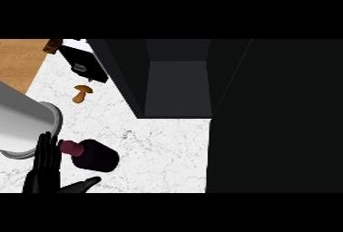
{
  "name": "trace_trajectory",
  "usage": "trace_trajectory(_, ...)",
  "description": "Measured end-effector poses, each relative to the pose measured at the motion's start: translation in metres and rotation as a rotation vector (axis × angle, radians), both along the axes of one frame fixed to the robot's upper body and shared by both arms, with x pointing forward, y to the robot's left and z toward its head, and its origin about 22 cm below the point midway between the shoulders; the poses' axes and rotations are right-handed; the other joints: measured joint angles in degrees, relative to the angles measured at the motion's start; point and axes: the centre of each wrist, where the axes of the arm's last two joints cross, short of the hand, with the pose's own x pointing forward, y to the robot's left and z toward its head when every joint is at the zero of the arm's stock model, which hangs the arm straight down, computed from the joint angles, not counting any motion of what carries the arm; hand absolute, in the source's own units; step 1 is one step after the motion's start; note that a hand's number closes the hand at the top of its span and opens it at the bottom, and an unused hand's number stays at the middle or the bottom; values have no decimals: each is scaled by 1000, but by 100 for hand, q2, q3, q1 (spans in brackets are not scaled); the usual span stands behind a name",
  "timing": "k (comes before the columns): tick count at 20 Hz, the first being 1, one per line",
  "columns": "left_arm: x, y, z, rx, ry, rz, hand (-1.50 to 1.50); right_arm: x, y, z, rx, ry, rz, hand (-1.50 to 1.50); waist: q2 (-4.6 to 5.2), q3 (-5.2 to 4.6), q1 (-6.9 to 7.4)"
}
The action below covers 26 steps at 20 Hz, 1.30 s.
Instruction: Pick up the wine, place it into the cabinet and close the cabinet
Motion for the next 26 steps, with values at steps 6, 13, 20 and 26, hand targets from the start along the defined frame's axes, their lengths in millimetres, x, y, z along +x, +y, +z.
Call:
trace_trajectory(6,5,1,-24,-21,14,-7,-150,1,5,2,1,-8,-2,-150,1,-2,0)
trace_trajectory(13,9,-2,-48,-30,33,-27,-150,2,3,1,-1,-12,-7,-150,2,0,0)
trace_trajectory(20,21,-4,-78,-49,39,-26,-150,-2,5,-1,-6,-16,-11,-150,4,-1,-13)
trace_trajectory(26,21,-4,-93,-106,22,-16,-150,-2,-1,-2,-15,-23,-16,-150,4,-1,-12)
